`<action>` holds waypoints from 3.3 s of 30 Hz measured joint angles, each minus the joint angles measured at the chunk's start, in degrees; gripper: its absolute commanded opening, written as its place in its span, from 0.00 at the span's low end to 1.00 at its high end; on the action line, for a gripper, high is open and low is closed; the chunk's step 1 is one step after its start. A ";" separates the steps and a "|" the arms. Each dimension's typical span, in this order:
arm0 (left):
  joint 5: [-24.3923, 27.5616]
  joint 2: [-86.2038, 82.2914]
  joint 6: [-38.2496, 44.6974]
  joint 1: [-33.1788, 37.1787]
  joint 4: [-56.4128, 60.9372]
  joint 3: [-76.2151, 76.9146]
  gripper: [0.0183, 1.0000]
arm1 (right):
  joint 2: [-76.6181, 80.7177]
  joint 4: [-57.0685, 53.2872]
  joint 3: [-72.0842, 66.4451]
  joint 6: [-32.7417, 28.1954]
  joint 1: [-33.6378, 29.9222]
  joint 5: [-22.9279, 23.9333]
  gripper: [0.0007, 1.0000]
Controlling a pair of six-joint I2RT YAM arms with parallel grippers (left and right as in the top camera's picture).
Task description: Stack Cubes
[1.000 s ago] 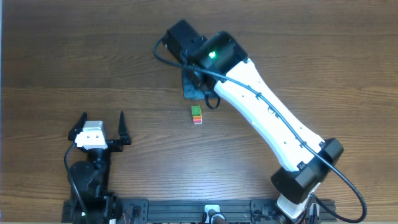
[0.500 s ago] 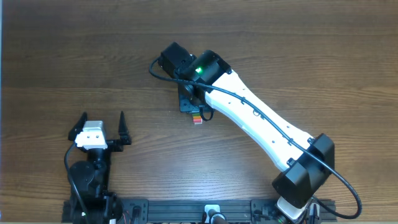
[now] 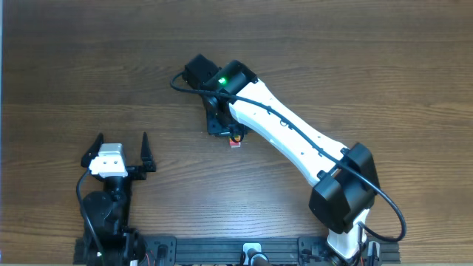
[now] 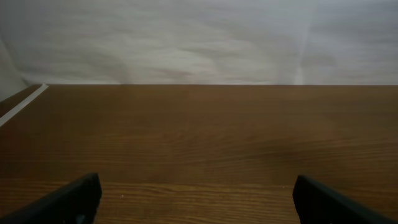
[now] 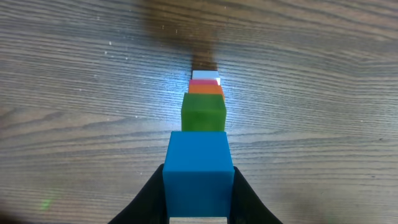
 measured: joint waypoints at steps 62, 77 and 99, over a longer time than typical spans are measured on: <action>0.00 0.00 0.02 0.00 -0.02 0.00 1.00 | 1.09 3.02 -2.93 -0.02 -0.98 -0.85 0.11; 0.00 0.00 0.02 0.00 0.00 0.00 1.00 | 1.09 3.02 -2.93 -0.02 -0.98 -0.83 0.21; 0.00 0.00 0.02 0.00 0.00 0.00 1.00 | 1.09 3.19 -2.93 -0.24 -0.98 -0.85 0.42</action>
